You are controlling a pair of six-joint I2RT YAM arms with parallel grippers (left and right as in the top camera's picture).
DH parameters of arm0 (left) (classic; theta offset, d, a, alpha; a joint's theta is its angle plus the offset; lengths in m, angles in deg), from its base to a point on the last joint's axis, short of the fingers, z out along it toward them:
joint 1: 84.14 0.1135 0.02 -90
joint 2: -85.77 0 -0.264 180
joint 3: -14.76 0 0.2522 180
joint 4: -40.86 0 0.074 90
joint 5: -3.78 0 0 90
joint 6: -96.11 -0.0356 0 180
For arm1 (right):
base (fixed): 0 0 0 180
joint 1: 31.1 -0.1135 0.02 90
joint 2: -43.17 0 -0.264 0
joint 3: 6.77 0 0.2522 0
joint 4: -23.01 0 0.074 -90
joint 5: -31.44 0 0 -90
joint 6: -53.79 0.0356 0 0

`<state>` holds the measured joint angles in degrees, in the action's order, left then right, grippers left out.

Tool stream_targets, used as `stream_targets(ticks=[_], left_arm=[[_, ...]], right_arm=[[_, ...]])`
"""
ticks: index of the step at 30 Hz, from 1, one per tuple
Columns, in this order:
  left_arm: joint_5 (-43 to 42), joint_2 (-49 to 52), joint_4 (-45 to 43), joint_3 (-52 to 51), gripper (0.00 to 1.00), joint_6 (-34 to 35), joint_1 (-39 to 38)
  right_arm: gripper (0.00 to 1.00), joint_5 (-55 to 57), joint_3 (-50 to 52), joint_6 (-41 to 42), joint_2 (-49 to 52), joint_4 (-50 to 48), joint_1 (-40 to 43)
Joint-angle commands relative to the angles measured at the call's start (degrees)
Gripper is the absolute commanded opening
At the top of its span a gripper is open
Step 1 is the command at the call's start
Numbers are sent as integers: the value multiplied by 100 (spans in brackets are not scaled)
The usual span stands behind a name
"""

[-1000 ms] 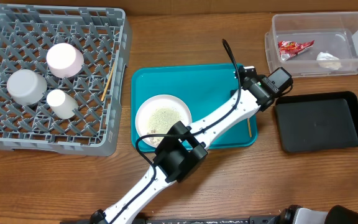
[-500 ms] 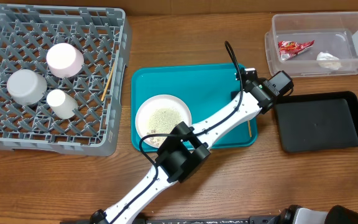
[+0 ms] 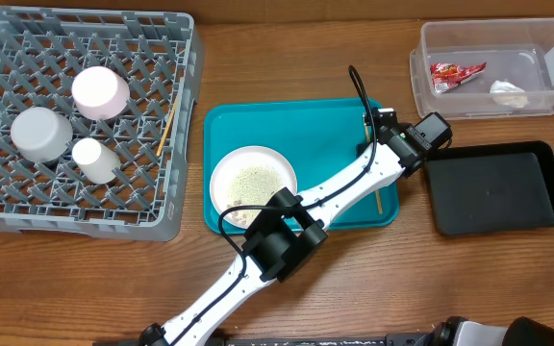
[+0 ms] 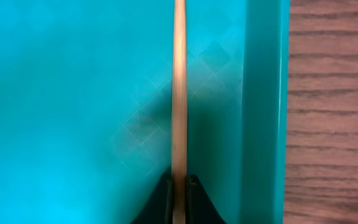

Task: Sort waste into correct bins and load items into the dishwasher
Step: 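Lower the left gripper onto the second chopstick and close on it, then carry the second chopstick to the rack and release it upright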

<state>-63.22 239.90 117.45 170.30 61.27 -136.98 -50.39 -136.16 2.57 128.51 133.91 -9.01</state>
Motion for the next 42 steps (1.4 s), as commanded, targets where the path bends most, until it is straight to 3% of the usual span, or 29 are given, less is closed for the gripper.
stream_targets(ticks=[1, 5, 15, 20, 23, 28, 30, 36, 42], left_arm=[[-4, 118, 186, 55, 4, -437, 131], [131, -111, 752, 494, 4, -1130, 358], [463, -1440, 1325, 1311, 4, -4201, 1764], [254, -1873, 1408, 1311, 4, -4798, 2907], [-575, -1908, 1582, 1311, 4, -5130, 3672], [-3303, -1757, 2120, 1283, 4, -6625, 4933], [-4028, -1659, 2323, 1281, 4, -7007, 5307], [-4625, -1226, 2719, 1279, 4, -6832, 6105], [-4826, -885, 2815, 1276, 4, -6564, 6258]], right_arm=[[100, 81, 17, 7, -68, -15, 17], [100, 81, 17, 7, -68, -15, 17], [100, 81, 17, 7, -68, -15, 17], [100, 81, 17, 7, -68, -15, 17], [100, 81, 17, 7, -68, -15, 17], [100, 81, 17, 7, -68, -15, 17], [100, 81, 17, 7, -68, -15, 17], [100, 81, 17, 7, -68, -15, 17], [100, 81, 17, 7, -68, -15, 17]])
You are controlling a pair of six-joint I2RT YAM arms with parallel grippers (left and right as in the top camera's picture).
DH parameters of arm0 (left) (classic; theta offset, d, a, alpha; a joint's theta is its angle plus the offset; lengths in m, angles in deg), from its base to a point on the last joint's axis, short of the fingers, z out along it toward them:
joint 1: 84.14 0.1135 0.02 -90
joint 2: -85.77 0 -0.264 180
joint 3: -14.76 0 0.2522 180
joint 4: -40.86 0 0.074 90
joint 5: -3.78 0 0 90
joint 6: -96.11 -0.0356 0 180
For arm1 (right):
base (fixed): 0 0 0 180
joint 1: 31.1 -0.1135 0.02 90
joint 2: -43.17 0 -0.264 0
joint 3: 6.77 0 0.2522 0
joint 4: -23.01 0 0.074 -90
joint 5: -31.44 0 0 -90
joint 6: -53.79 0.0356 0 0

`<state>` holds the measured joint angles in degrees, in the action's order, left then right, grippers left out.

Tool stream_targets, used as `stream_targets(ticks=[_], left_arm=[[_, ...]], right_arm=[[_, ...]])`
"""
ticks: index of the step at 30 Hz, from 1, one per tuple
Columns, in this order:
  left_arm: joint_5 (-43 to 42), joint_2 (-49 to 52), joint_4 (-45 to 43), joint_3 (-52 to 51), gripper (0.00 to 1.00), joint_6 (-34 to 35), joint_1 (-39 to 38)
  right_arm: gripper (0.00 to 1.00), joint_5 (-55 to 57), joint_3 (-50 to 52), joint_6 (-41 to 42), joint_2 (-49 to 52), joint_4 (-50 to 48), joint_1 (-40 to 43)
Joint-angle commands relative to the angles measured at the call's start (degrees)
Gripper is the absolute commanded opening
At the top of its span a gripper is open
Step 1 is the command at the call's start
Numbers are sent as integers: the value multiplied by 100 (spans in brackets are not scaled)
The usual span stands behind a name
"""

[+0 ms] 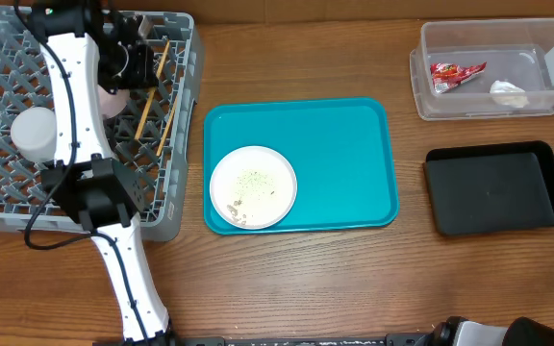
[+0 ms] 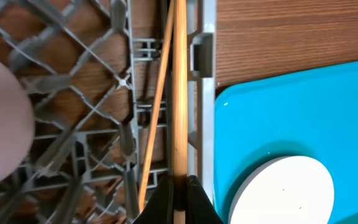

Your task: Sort waste into correct bins and load items into the dishwasher

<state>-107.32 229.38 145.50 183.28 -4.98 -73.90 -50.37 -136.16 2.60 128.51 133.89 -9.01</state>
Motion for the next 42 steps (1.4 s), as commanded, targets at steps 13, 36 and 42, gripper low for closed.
stream_targets(ticks=[13, 36, 42], left_arm=[[-229, 319, -289, -22, 36, 809, -208], [-1530, -595, 22, 407, 100, 800, -160], [-909, -1290, 551, 411, 100, 789, -160]], right_arm=[[100, 79, 17, 4, -68, -13, 17], [100, 79, 17, 4, -68, -13, 17], [100, 79, 17, 4, -68, -13, 17]])
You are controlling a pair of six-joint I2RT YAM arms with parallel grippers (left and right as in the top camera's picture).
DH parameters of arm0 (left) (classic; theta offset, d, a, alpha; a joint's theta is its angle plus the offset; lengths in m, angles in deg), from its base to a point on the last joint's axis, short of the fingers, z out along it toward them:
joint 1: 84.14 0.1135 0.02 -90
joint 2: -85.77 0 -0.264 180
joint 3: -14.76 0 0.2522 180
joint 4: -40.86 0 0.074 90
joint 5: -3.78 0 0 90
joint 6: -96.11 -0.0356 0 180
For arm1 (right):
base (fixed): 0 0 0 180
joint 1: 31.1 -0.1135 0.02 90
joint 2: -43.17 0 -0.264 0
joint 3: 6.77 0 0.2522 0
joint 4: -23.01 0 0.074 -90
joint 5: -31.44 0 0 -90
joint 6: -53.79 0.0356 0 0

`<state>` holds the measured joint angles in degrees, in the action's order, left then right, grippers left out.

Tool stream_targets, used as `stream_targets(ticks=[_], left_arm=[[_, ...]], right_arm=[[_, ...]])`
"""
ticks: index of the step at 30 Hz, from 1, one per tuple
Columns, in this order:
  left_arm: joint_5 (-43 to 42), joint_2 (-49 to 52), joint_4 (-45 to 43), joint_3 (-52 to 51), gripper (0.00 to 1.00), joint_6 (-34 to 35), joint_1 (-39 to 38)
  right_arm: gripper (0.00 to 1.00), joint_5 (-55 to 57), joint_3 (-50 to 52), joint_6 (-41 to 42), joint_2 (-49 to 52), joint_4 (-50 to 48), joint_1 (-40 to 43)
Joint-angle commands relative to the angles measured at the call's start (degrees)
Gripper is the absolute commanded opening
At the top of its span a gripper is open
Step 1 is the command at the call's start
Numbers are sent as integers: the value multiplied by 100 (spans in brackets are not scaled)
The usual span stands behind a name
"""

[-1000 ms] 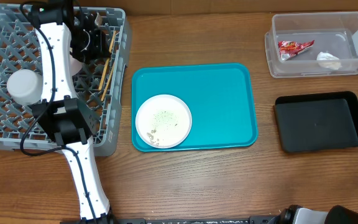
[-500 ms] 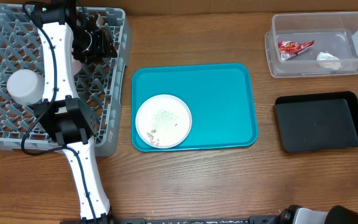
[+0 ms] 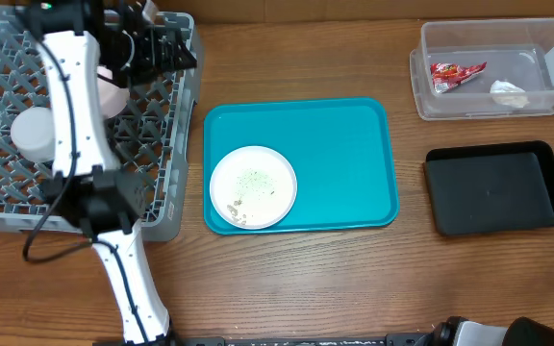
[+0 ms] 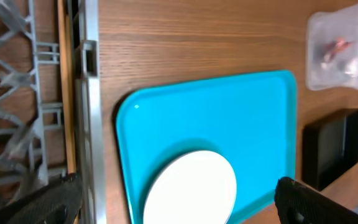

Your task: Sort waste into correct bins and load items into the dishwasher

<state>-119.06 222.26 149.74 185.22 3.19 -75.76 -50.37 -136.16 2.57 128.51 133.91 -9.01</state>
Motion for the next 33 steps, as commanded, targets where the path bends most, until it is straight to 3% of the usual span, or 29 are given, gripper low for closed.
stream_targets(ticks=[1, 11, 20, 28, 33], left_arm=[[337, -664, 170, 214, 100, -26, 26], [-509, -1180, 170, 212, 100, 192, -199], [-531, -1202, 170, 190, 100, 184, -1410], [933, -1200, 170, 164, 100, 184, -2776], [1086, -1200, 168, -66, 100, 181, -3497]], right_arm=[[100, 79, 17, 7, -68, -15, 17], [100, 79, 17, 7, -68, -15, 17], [100, 79, 17, 7, -68, -15, 17], [100, 79, 17, 7, -68, -15, 17], [100, 79, 17, 7, -68, -15, 17]])
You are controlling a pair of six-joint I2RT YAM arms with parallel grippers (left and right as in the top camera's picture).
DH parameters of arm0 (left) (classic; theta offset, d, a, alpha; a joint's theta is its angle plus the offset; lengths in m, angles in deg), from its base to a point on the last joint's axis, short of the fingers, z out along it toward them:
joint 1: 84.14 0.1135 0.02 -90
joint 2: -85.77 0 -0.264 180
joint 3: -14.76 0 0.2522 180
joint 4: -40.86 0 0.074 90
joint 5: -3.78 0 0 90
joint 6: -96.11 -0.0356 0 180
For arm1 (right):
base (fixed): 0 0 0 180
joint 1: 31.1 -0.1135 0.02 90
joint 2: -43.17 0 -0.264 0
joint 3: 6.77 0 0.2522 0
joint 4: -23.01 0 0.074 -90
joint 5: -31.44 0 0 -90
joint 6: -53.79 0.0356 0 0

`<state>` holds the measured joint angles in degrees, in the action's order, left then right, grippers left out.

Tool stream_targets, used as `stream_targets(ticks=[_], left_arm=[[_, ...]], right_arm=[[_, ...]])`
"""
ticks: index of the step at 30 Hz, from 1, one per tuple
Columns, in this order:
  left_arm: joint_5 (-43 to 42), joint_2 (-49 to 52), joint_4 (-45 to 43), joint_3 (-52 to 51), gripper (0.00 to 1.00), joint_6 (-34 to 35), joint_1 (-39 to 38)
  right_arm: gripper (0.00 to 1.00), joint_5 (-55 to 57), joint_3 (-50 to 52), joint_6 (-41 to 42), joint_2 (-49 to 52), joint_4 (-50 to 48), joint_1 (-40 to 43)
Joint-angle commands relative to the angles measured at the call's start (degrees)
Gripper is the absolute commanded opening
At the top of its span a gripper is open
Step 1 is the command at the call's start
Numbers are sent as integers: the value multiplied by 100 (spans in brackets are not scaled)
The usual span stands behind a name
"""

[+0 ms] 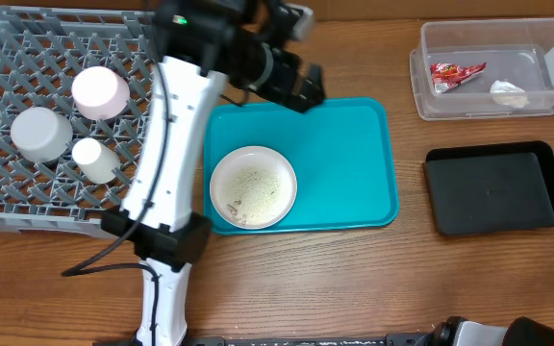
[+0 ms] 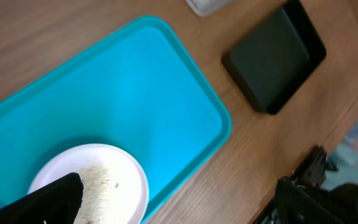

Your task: Sort waste into correct bins and load items into the dishwasher

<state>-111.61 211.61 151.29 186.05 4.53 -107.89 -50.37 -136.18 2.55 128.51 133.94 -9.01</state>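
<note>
My left gripper (image 1: 294, 85) hangs open and empty over the far left part of the teal tray (image 1: 344, 125). In the left wrist view its fingers (image 2: 48, 199) stand wide apart above the white plate (image 2: 92, 180). The plate (image 1: 253, 185), dusted with crumbs, lies on the tray's near left. The grey dish rack (image 1: 27, 207) at left holds a pink cup (image 1: 100, 91) and two white cups (image 1: 39, 133). My arm covers the rack's right side, hiding any chopsticks there. My right gripper barely shows at the right edge.
A clear bin (image 1: 493, 101) at the back right holds a red wrapper (image 1: 455, 74) and a white crumpled scrap (image 1: 509, 93). A black bin (image 1: 493, 187) sits in front of it, also seen as the black bin (image 2: 272, 59) from the wrist.
My left gripper was open over the rack's right edge, with the chopstick lying inside the rack. It now hangs over the teal tray, still open and empty.
My left gripper was first shut on a chopstick at the tray's right side. Then it held that chopstick over the rack beside another one. After that it was open, the chopstick left in the rack. It is now back over the tray.
</note>
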Motion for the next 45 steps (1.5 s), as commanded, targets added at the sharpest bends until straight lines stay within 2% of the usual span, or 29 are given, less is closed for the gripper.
stream_targets(ticks=[1, 5, 9, 11, 12, 13, 16, 17, 18, 20, 21, 25, 27, 29, 30, 32, 35, 36, 37, 38, 45], left_arm=[[358, -136, 13, -223, 100, 50, -380], [664, -133, 13, -717, 93, 407, -616], [1545, -133, -17, -1469, 90, 1606, -695], [1615, -133, -138, -1851, 81, 2000, -710], [1578, -131, -232, -2028, 72, 2142, -713], [1526, -131, -317, -2184, 71, 2269, -713], [1482, -131, -520, -2588, 75, 2632, -713], [1480, -131, -603, -2708, 78, 2653, -713], [1482, -131, -669, -2804, 95, 2649, -713], [1482, -131, -697, -2876, 96, 2649, -713], [1510, -131, -695, -2881, 95, 2645, -706], [1550, -138, -667, -2730, 76, 2645, -586], [1561, -153, -542, -2503, 68, 2594, -424], [1703, -188, -326, -2203, 56, 2583, -199], [1849, -208, -175, -2015, 54, 2583, -39], [2192, -234, 15, -1681, 55, 2570, 310], [2371, -315, 15, -1508, 63, 2361, 879], [2367, -341, 15, -1508, 70, 2365, 1064], [2341, -345, 15, -1508, 93, 2367, 1248], [2291, -345, 15, -1508, 100, 2367, 1456], [2452, -332, 13, -1545, 100, 2365, 2448]], right_arm=[[100, 79, 20, 9, -68, -17, 17], [100, 79, 20, 9, -68, -17, 17], [100, 79, 20, 9, -68, -17, 17], [100, 79, 20, 9, -68, -17, 17], [100, 79, 20, 9, -68, -17, 17], [100, 79, 20, 9, -68, -17, 17], [100, 79, 20, 9, -68, -17, 17], [100, 79, 20, 9, -68, -17, 17], [100, 79, 20, 9, -68, -17, 17], [100, 79, 20, 9, -68, -17, 17], [100, 79, 20, 9, -68, -17, 17], [100, 79, 20, 9, -68, -17, 17], [100, 79, 20, 9, -68, -17, 17], [100, 79, 20, 9, -68, -17, 17], [100, 79, 20, 9, -68, -17, 17], [100, 79, 20, 9, -68, -17, 17], [99, 79, 20, 9, -68, -17, 17], [100, 79, 20, 9, -68, -17, 17], [100, 79, 20, 9, -68, -17, 17], [100, 79, 20, 9, -68, -17, 17], [100, 79, 20, 9, -68, -17, 17]])
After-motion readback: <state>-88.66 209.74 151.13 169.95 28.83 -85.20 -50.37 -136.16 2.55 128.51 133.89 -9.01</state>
